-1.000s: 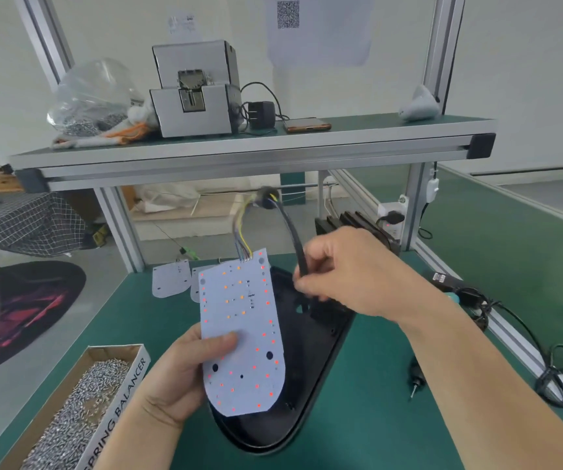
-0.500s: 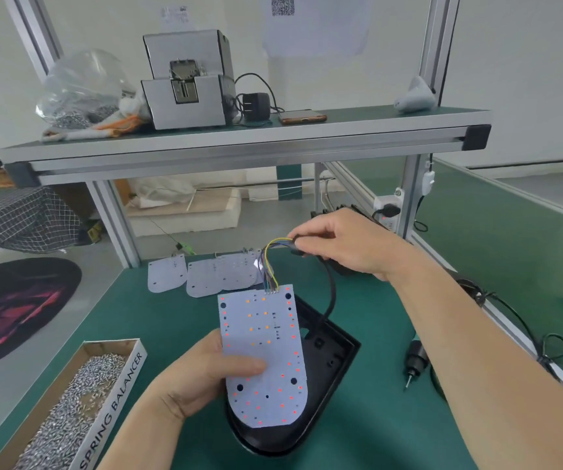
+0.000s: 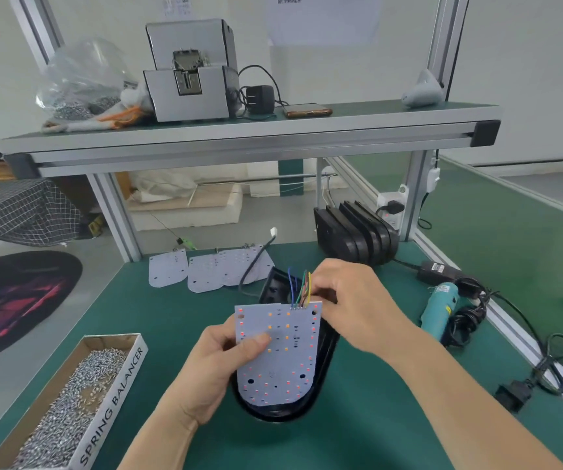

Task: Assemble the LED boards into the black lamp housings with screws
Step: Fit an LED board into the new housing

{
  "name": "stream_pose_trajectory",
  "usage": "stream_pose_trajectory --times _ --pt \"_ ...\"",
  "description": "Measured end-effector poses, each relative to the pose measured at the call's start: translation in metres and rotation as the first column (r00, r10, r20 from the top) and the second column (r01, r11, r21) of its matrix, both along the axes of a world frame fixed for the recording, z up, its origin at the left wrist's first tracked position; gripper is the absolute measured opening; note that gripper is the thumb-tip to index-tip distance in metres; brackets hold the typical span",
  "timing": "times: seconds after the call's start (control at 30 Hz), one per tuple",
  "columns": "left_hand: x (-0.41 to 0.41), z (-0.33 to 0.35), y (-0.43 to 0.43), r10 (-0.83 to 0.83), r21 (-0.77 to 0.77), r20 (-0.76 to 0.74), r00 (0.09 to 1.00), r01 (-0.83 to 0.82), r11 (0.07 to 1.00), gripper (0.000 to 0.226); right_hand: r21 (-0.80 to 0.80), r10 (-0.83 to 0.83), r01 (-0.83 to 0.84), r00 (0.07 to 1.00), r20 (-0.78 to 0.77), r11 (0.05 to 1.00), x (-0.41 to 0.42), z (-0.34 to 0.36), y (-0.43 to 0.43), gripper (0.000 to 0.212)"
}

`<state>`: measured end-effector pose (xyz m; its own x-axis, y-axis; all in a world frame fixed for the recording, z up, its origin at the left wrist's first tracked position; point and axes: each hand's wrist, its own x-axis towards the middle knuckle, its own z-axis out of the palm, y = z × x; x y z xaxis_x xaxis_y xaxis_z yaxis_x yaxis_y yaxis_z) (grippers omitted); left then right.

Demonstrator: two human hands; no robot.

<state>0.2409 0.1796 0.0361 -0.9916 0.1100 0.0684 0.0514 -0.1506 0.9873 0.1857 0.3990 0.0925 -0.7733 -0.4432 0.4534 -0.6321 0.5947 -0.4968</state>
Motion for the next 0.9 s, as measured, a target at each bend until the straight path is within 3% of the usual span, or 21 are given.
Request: stream_pose_trajectory --times 0.1,0.17,0.27,0.43,0.73,0.9 --pt "0.004 -0.002 0.004 -0.023 -0.028 -0.045 0.999 0.022 0.999 0.041 -0.085 -0.021 0.028 0.996 0.087 0.996 0.001 -0.007 0.002 0.033" --pt "0.007 -0.002 0.007 -0.056 -0.054 -0.084 0.995 0.051 0.997 0.038 -0.060 -0.032 0.033 0.999 0.024 0.998 -0.002 -0.009 0.005 0.040" --pt "0.009 0.001 0.009 -0.112 -0.073 -0.137 0.984 0.103 0.992 0.035 -0.089 -0.061 0.055 0.996 -0.063 0.995 -0.006 -0.007 0.010 0.028" --pt "0.013 0.010 0.009 -0.167 -0.174 -0.197 0.966 0.133 0.976 0.027 -0.177 0.154 -0.105 0.945 0.288 0.979 -0.006 -0.002 0.019 0.022" --pt "0.014 0.010 0.020 -0.247 -0.295 -0.163 0.955 0.191 0.936 0.023 -0.046 0.114 -0.109 0.983 0.147 0.993 -0.008 -0.004 0.012 0.031" --pt "0.013 0.007 0.017 -0.272 -0.388 -0.150 0.951 0.196 0.901 0.021 0.012 0.097 -0.100 0.984 0.149 0.995 -0.007 -0.014 0.012 0.016"
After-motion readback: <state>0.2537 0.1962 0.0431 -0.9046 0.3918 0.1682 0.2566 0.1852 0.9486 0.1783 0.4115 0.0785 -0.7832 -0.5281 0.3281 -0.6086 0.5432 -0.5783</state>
